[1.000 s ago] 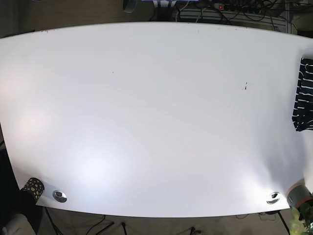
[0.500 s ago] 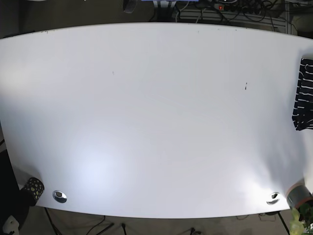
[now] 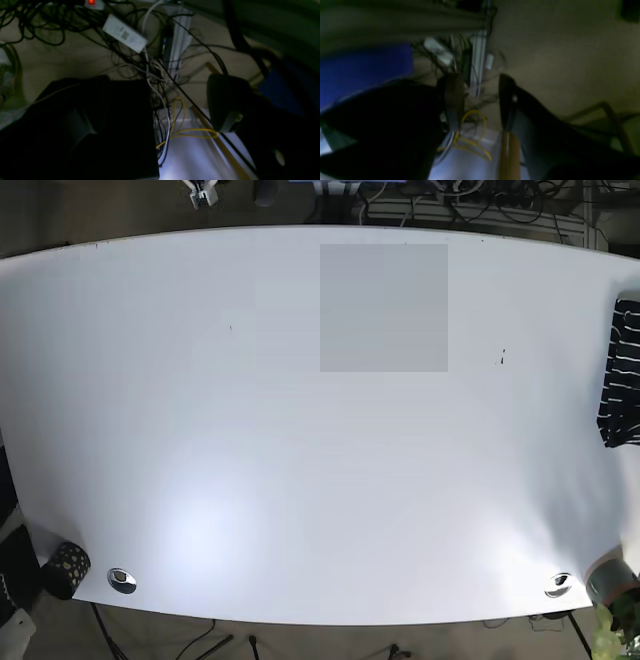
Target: Fold the T-shirt properly
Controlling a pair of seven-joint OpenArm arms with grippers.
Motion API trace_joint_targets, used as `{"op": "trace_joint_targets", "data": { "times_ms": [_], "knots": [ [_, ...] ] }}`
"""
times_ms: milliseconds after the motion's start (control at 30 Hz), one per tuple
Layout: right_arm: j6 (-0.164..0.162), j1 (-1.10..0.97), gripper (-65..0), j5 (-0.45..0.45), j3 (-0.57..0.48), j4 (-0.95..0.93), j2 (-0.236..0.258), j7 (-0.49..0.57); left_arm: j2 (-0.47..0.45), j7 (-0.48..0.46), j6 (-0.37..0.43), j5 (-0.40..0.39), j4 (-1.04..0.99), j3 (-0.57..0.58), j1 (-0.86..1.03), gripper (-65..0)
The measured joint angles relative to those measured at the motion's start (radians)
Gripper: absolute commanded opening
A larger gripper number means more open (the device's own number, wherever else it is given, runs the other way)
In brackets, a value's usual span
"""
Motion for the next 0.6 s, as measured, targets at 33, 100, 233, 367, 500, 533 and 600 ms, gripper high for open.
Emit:
{"op": "trace_joint_targets", "data": {
  "times_ms": [33, 100, 233, 367, 500, 533, 600],
  "knots": [
    [0.000, 0.016, -43.4, -0.001, 0.000, -0.018, -0.002, 0.001, -0.001, -0.002, 0.000, 0.000, -0.021, 0.000, -0.021, -9.7],
    [0.002, 0.044, -43.4, 0.000, 0.000, -0.056, -0.001, 0.001, -0.003, -0.011, 0.001, -0.003, -0.065, -0.001, -0.064, -9.7],
    [-0.001, 0.078, -43.4, 0.000, 0.000, -0.096, 0.003, -0.004, 0.002, -0.012, 0.030, -0.003, -0.124, -0.001, -0.123, -9.6],
    [0.000, 0.126, -43.4, -0.003, 0.000, -0.145, -0.005, -0.006, 0.005, -0.008, 0.093, 0.002, -0.148, 0.010, -0.148, -8.8],
    [-0.002, 0.199, -43.4, -0.003, -0.002, -0.229, -0.027, 0.000, -0.001, 0.001, 0.108, 0.005, -0.151, 0.057, -0.165, -4.3],
    [0.000, 0.217, -43.4, 0.000, -0.004, -0.253, -0.032, 0.001, -0.001, -0.001, 0.109, 0.005, -0.151, 0.066, -0.171, -3.6],
    [0.002, 0.244, -43.4, -0.001, -0.005, -0.290, -0.037, 0.000, -0.001, -0.001, 0.108, 0.004, -0.151, 0.076, -0.177, -3.1]
  ]
}}
